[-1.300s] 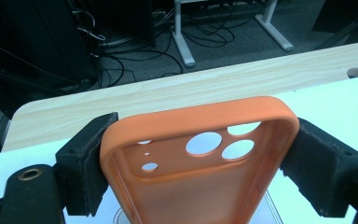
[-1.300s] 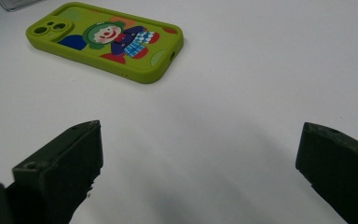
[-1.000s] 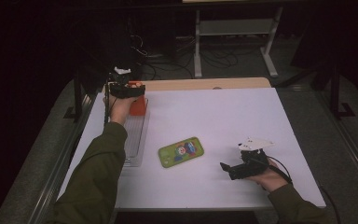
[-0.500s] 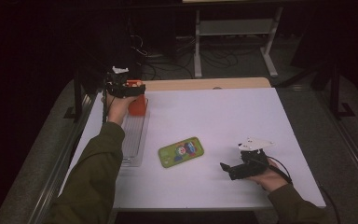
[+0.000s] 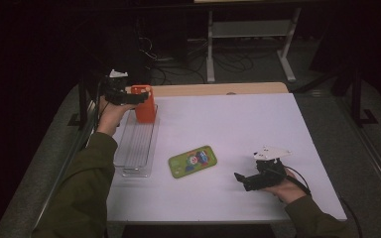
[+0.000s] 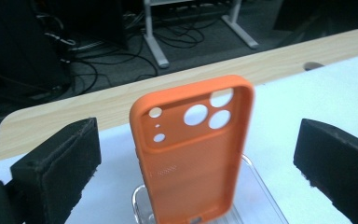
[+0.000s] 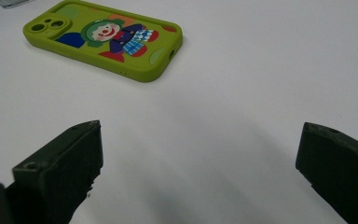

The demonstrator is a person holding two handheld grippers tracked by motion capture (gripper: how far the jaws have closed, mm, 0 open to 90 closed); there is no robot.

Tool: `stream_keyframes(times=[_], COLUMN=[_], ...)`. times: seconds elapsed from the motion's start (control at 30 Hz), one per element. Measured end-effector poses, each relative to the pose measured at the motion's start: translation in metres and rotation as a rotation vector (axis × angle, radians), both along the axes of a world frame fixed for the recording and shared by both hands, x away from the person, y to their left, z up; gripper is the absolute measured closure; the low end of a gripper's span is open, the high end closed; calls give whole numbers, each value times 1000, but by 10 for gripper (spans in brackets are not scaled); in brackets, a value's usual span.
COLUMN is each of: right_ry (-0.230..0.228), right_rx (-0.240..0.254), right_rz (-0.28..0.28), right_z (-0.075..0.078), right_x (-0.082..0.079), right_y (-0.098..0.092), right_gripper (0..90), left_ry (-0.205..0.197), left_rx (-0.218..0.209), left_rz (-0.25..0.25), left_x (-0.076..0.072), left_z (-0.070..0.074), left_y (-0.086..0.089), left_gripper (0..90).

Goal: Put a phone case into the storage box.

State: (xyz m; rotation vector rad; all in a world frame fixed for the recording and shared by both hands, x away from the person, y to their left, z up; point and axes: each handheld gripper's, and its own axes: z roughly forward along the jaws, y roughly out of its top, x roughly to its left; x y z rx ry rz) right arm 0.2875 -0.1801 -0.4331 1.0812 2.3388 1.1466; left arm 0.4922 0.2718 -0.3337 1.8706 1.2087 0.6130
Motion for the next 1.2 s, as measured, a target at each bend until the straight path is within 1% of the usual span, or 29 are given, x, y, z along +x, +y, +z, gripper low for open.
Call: stream_keyframes(times=[0.03,0.1,0.13,0.27,0.37,0.5,0.57,0.63,0.77,0.83,0.87,0.9,0.93,1.0,1.03,1.1,1.2], right_ry=[4,4,-1,0,0,0,-1,4,8,8,8,8,7,2,1,7,-1], right_rx=[10,9,-2,-1,-1,-5,-6,5,3,4,3,3,3,-1,-3,3,-1], right_rz=[-8,-7,0,0,0,0,1,-7,-6,-6,-6,-6,-6,-4,-4,-8,-6], right_z=[0,0,0,0,0,0,0,0,0,0,0,0,0,0,0,-1,1], right_x=[0,0,0,0,0,0,0,0,0,0,0,0,0,1,2,2,4], right_y=[1,1,0,0,0,0,1,2,2,2,2,2,2,1,1,2,3], right_gripper=[1,1,1,1,1,1,1,1,1,1,0,1,1,1,1,1,1], left_ry=[-1,2,1,-1,6,16,12,19,17,22,21,16,23,25,29,30,37], left_rx=[4,3,0,-6,7,26,24,28,53,49,53,63,54,63,58,68,82], left_rz=[-10,-31,-41,-89,-146,-227,-257,-296,-367,-403,-422,-437,-445,-473,-481,-506,-544], left_x=[-2,-6,-9,-19,-27,-38,-43,-48,-56,-60,-62,-63,-65,-68,-70,-73,-76], left_z=[2,5,7,14,18,19,19,20,20,20,19,19,18,17,16,15,13], left_y=[1,2,2,2,-2,-11,-16,-21,-30,-37,-39,-42,-45,-51,-54,-60,-69], left_gripper=[2,2,2,2,2,2,2,2,3,3,3,3,3,3,3,3,3])
